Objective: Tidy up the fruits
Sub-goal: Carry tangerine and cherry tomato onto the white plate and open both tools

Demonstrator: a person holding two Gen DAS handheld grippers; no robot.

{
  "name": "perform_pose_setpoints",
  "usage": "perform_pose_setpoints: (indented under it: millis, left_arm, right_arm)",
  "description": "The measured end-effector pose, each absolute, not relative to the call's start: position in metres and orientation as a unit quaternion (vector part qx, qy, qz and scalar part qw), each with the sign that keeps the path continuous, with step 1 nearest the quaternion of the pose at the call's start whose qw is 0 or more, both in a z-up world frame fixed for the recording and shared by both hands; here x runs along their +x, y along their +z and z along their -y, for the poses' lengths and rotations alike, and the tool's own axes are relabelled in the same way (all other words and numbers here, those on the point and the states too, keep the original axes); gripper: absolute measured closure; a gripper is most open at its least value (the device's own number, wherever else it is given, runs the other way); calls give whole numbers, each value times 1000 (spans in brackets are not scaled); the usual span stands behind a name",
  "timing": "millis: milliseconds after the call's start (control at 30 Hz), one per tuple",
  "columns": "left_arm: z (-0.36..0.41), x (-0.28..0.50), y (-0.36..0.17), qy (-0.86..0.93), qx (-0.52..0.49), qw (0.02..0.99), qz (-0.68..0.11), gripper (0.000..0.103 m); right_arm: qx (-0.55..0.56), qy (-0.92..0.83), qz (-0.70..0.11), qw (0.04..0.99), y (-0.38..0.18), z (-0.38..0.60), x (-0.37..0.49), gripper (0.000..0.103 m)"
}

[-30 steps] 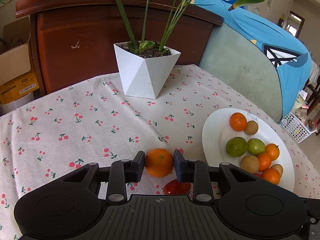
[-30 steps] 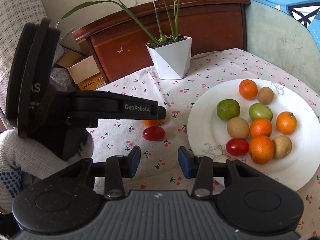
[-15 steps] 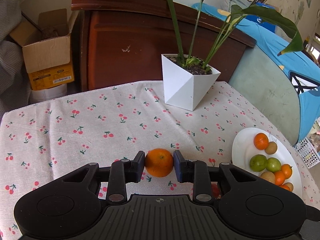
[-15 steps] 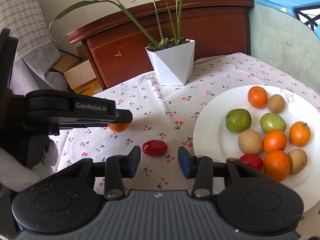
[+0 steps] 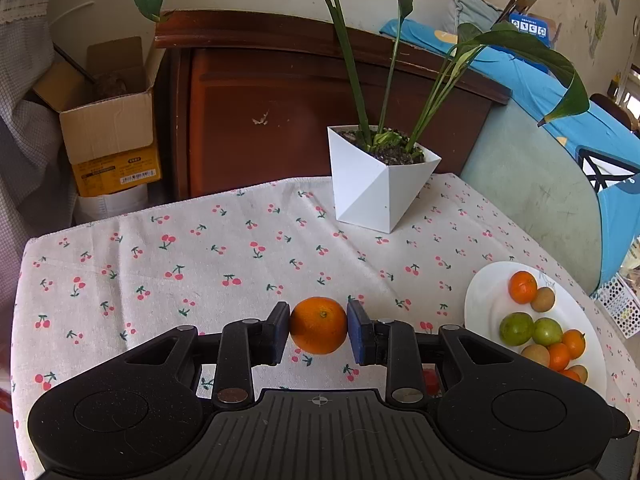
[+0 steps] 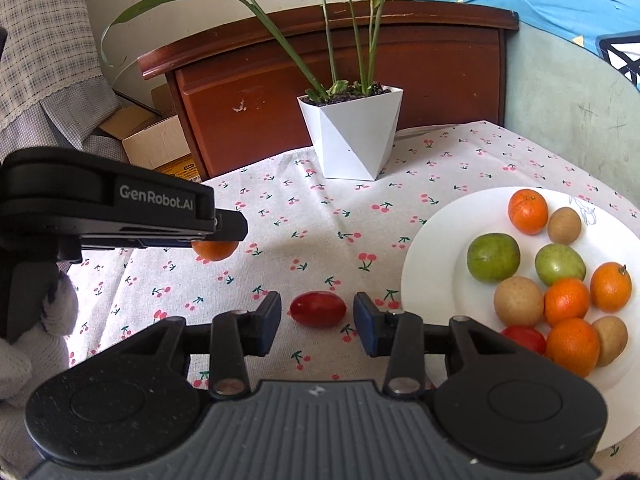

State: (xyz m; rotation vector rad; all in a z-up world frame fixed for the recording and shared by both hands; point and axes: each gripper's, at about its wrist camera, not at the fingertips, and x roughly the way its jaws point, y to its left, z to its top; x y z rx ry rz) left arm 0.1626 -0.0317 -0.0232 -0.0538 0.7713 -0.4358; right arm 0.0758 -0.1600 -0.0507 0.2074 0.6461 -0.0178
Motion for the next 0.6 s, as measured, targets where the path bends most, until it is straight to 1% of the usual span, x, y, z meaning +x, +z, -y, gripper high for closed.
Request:
perform_pose_setpoints:
  millis: [67,100,267,600]
  left_arm:
    - [32,162,-23,-210,-27,903,-374,75]
    - [32,161,-23,-209,-26,903,-374,75]
    - [31,154,-18,-212,-27,904,-370,75]
    - [37,130,-2,-230,-54,903,-360,75]
  right_arm:
    - [96,-9,-317,943,-51,160,76,72]
    - [99,-9,-318,943,-51,160,76,73]
    - [120,-14,-320,940,-45,167,69,73]
    - [132,-38,-300,944,-7,203,34,73]
